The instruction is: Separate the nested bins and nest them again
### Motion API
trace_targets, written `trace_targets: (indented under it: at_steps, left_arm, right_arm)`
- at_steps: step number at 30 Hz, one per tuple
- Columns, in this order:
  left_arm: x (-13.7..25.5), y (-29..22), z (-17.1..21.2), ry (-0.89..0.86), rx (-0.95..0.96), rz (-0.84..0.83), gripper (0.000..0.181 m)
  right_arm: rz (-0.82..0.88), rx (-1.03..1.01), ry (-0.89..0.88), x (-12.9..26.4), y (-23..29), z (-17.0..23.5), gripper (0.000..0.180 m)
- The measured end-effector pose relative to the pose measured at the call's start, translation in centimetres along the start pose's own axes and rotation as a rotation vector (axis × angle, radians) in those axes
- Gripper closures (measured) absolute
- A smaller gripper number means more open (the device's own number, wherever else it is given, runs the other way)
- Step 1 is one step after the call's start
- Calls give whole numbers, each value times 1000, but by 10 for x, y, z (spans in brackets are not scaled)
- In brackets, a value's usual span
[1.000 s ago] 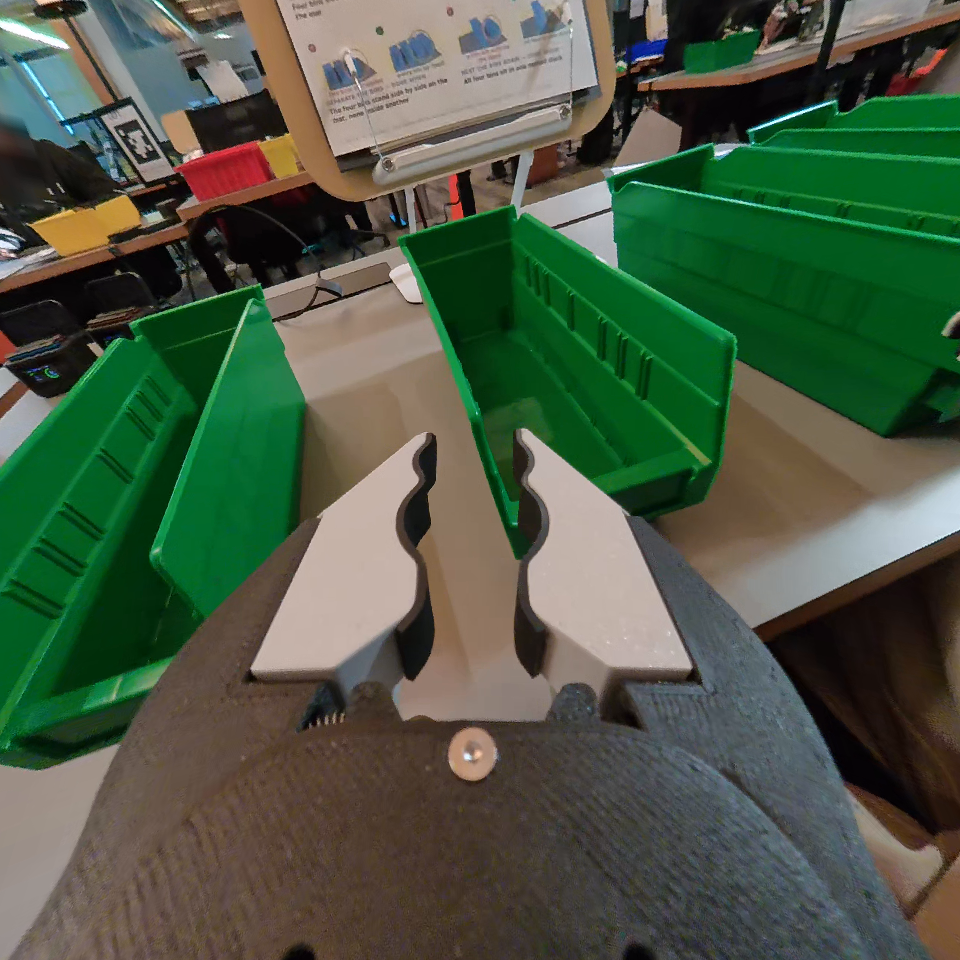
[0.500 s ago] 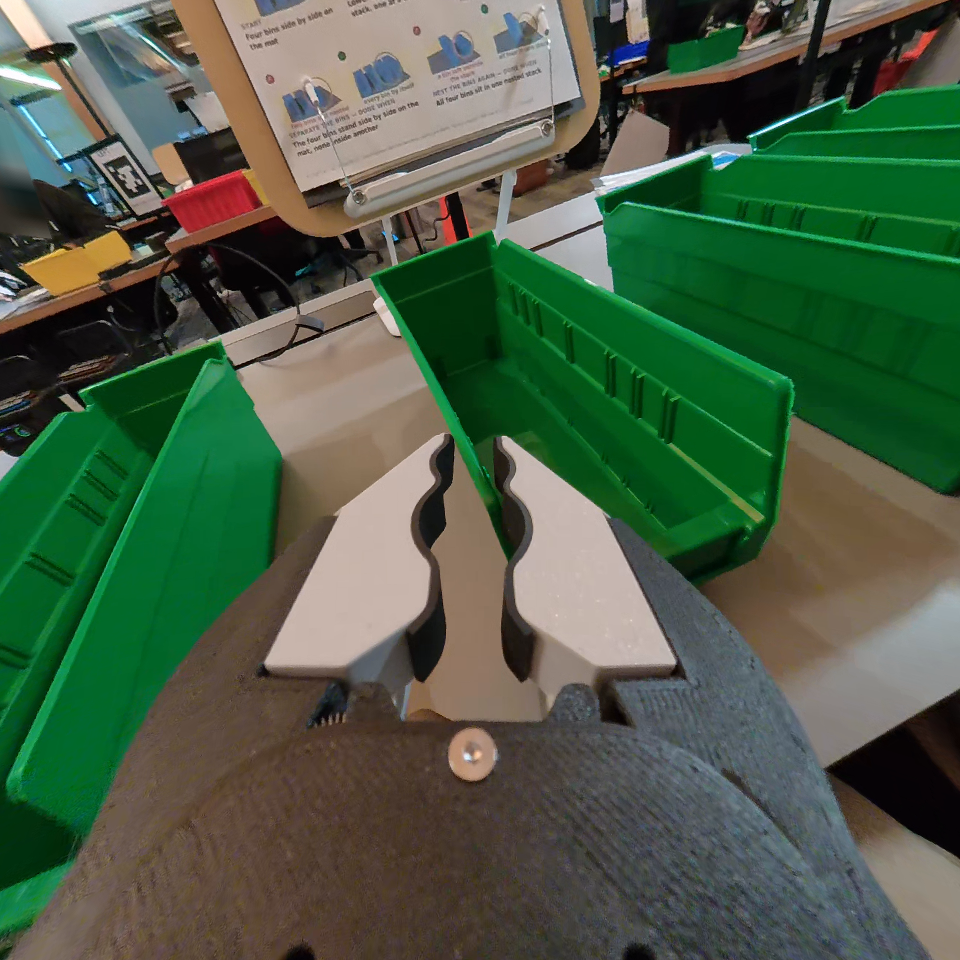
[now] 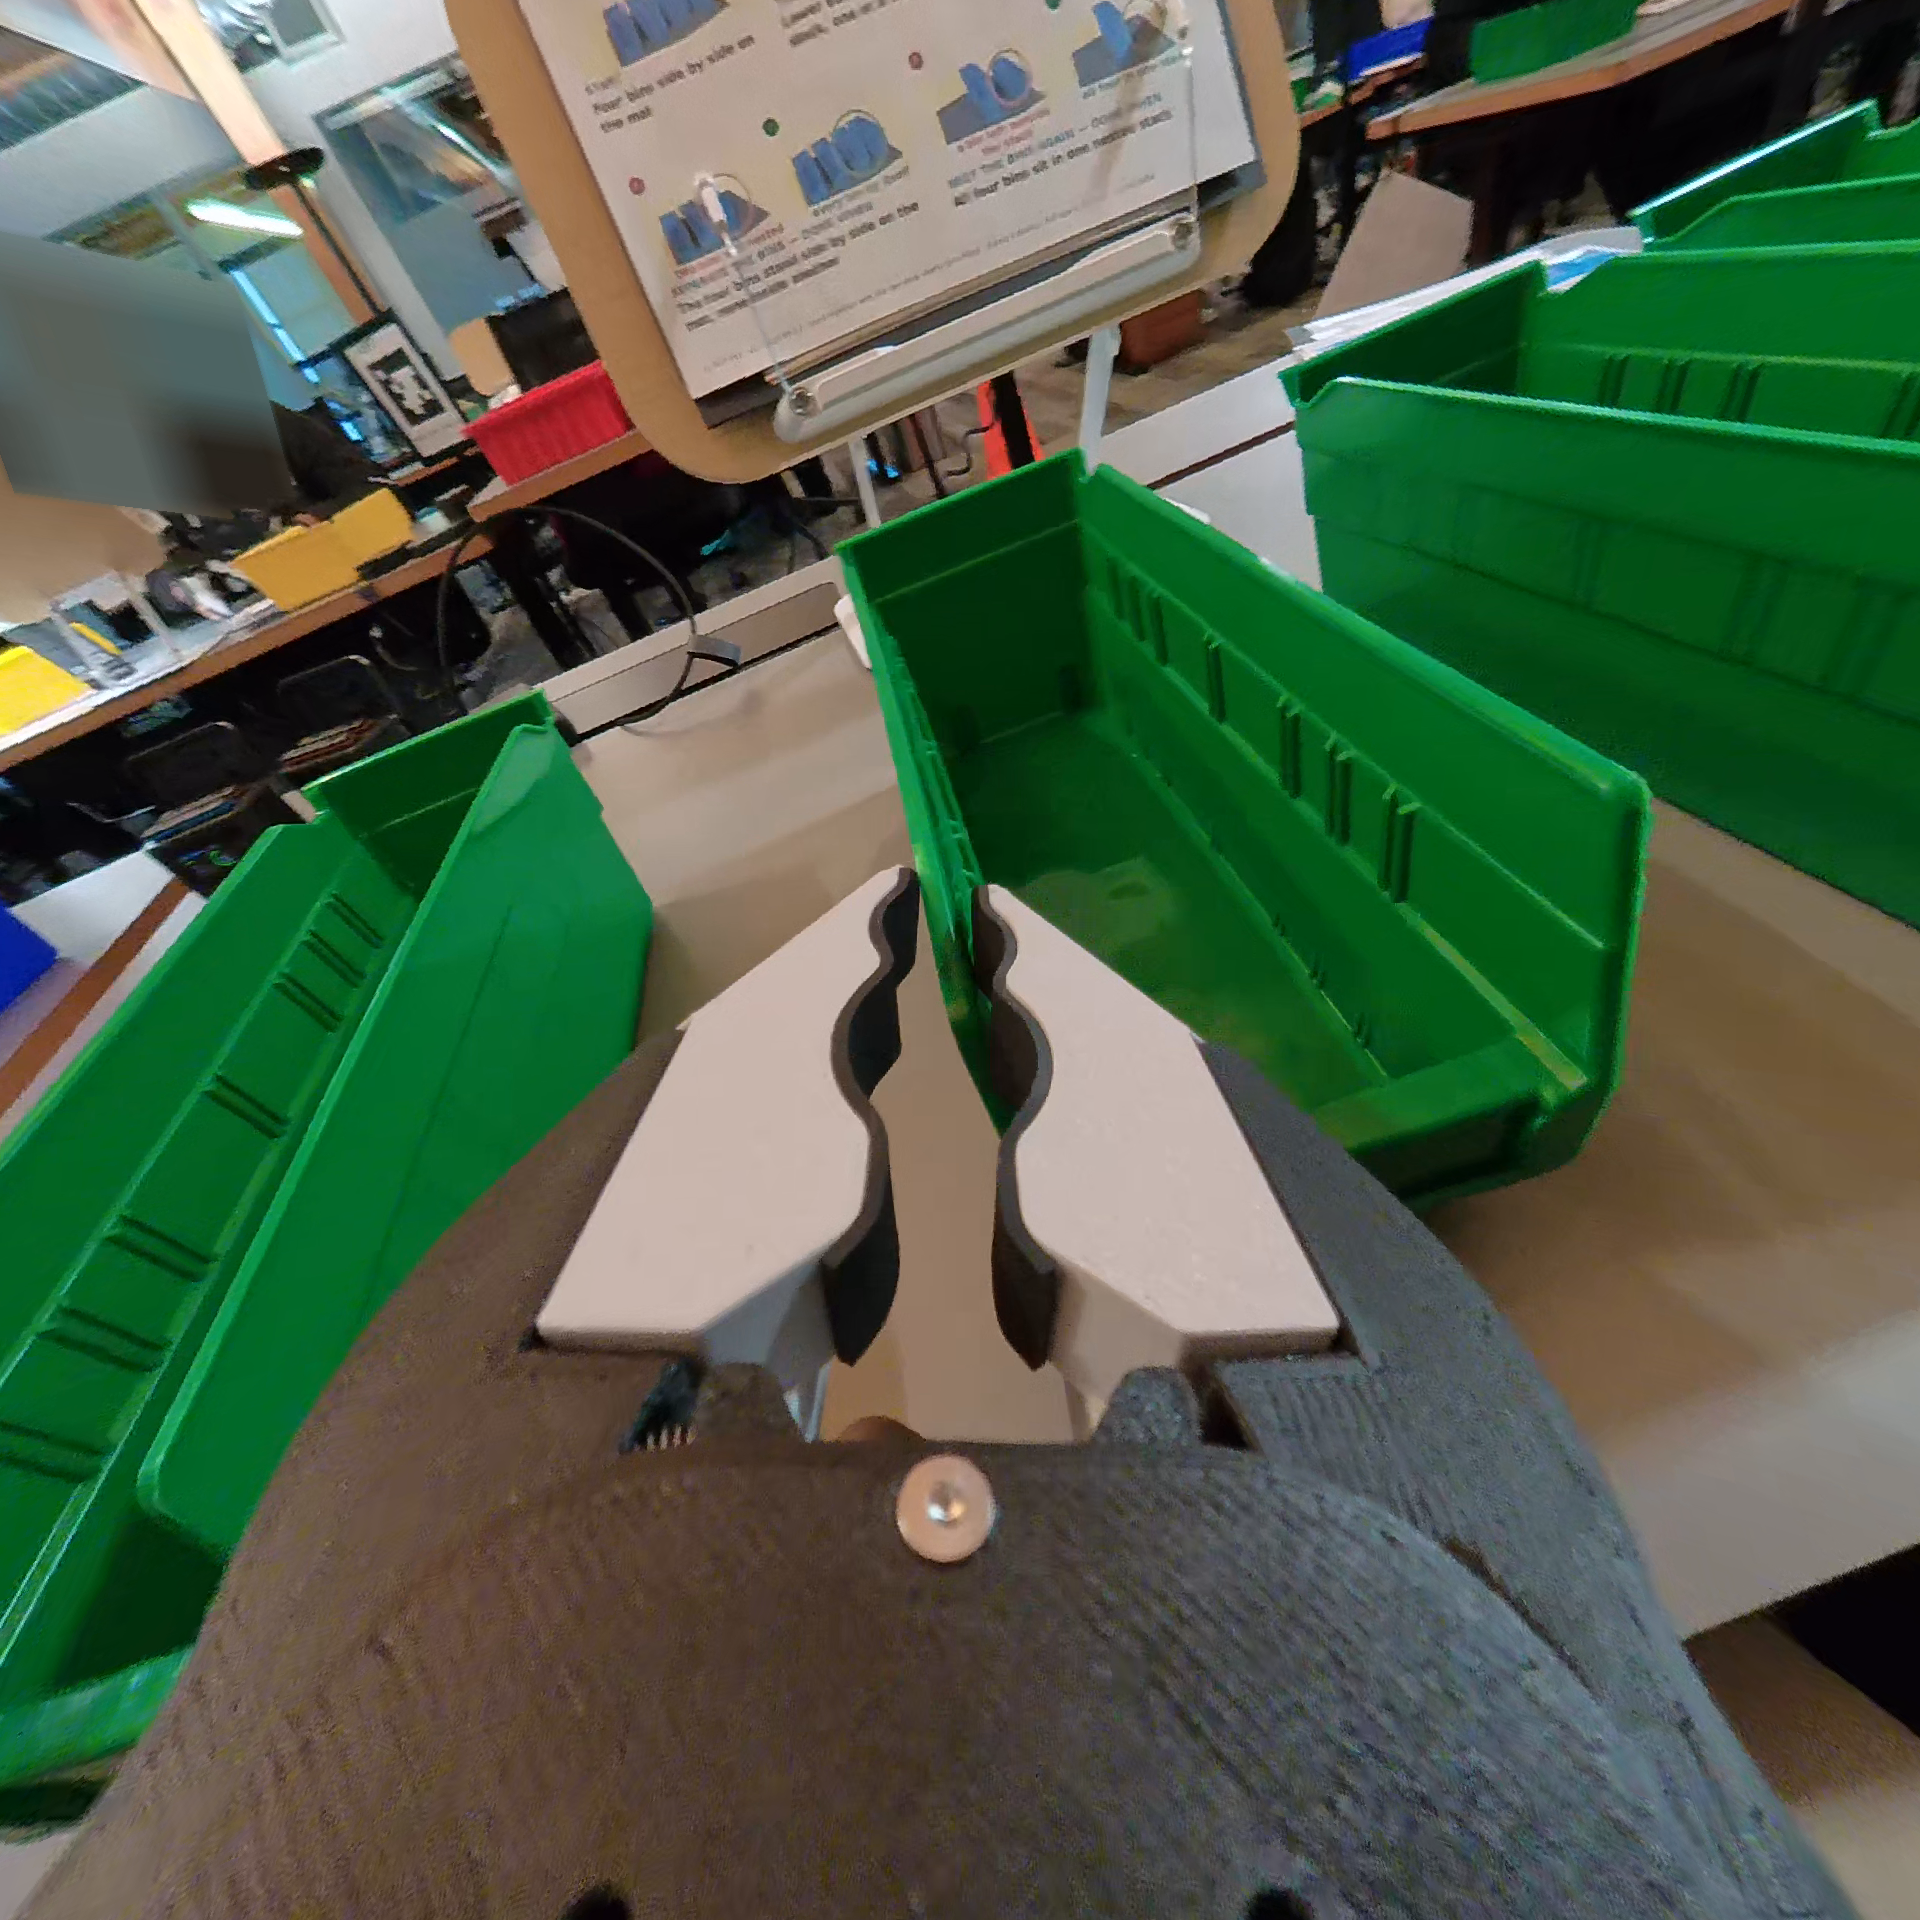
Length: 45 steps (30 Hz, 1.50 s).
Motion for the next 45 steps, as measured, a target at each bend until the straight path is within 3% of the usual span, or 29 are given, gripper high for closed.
trace_targets:
  at_steps: [9, 16, 24, 35, 42, 45]
  left_arm:
    - [11, 6, 1, 28, 104, -10, 176]
    - [22, -1, 2, 18, 49, -14, 175]
    - [29, -19, 4, -37, -136, 33, 163]
    - [21, -16, 13, 73, -28, 88, 143]
    - [16, -10, 19, 152, 67, 102, 171]
    - [15, -8, 19, 171, 111, 85, 175]
  right_arm:
    - [-49, 4, 3, -8, 5, 0, 180]
    - [-90, 2, -1, -13, 9, -1, 180]
    - [-112, 13, 3, -16, 13, 0, 180]
    - [-116, 32, 14, -17, 15, 1, 180]
    - [-119, 43, 18, -17, 17, 2, 180]
    - [-120, 46, 19, -18, 17, 2, 180]
Point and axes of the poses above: each gripper's, where its closed fingertips meet, x back along the fingers, z out of its underside, y = z × x across the jaws, the point moved 9 cm from there along x, back along the fingers, and after that the axes turned 3 degrees about z, right-handed, at the moved point
